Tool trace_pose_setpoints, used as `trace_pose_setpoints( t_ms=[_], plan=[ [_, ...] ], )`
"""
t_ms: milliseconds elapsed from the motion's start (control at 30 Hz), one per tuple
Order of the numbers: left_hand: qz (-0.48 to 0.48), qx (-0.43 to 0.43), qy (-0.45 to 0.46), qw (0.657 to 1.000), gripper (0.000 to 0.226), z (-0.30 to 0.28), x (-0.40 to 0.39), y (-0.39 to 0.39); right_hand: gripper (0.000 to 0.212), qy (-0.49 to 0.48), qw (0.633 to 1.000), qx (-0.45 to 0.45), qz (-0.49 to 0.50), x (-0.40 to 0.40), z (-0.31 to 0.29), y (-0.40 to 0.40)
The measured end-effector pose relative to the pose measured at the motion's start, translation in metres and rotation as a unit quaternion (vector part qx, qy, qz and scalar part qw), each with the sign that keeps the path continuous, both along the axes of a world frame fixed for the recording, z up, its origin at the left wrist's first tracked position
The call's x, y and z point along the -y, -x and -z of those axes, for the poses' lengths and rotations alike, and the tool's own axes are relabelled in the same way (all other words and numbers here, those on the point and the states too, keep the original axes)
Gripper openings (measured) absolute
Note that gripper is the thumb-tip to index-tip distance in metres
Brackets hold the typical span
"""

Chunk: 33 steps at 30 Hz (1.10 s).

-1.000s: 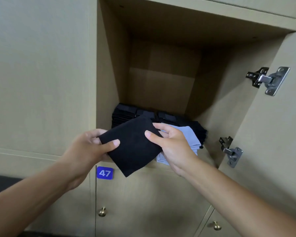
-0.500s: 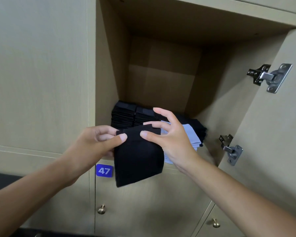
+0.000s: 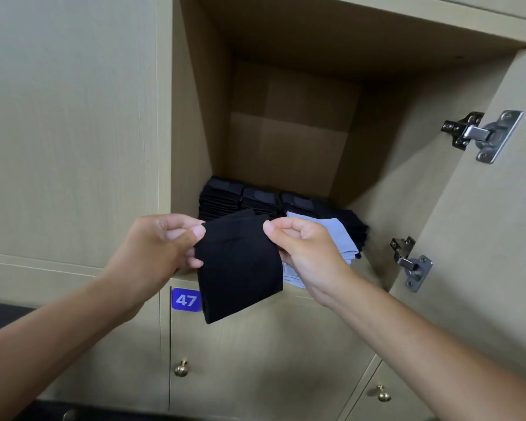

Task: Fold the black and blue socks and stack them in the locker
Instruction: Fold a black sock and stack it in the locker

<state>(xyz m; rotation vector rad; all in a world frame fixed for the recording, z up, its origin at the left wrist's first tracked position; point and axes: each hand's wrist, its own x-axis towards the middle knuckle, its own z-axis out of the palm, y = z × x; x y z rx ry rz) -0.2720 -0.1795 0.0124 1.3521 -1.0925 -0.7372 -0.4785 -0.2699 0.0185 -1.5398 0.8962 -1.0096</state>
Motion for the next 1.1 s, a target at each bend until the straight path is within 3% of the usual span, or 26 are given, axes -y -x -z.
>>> trace_pose_setpoints(
  t_ms=[267, 533, 600, 700, 933, 1100],
  plan=[
    [0.038, 0.018, -0.024, 0.999, 0.027, -0.004, -0.003, 0.001, 0.011, 0.068, 0.995, -0.054, -0.058, -0.003, -0.006, 0.001],
    [0.057, 0.008, -0.022, 0.998, 0.035, -0.015, -0.009, 0.007, 0.013, 0.123, 0.991, -0.058, -0.011, -0.006, -0.004, -0.007],
    [0.068, 0.039, -0.007, 0.997, 0.035, -0.015, -0.009, 0.012, 0.013, 0.139, 0.988, -0.062, -0.007, -0.007, -0.004, -0.009],
    [0.074, 0.113, 0.036, 0.99, 0.008, -0.014, -0.009, 0.018, 0.011, 0.179, 0.981, -0.075, -0.021, -0.01, -0.005, -0.012],
    [0.067, 0.169, 0.058, 0.982, 0.012, -0.01, -0.008, 0.022, 0.008, 0.203, 0.976, -0.075, -0.023, -0.02, -0.009, -0.013],
    [0.003, 0.09, 0.034, 0.995, 0.021, -0.011, -0.008, 0.024, 0.01, 0.184, 0.98, -0.074, -0.021, -0.02, -0.009, -0.012]
  ],
)
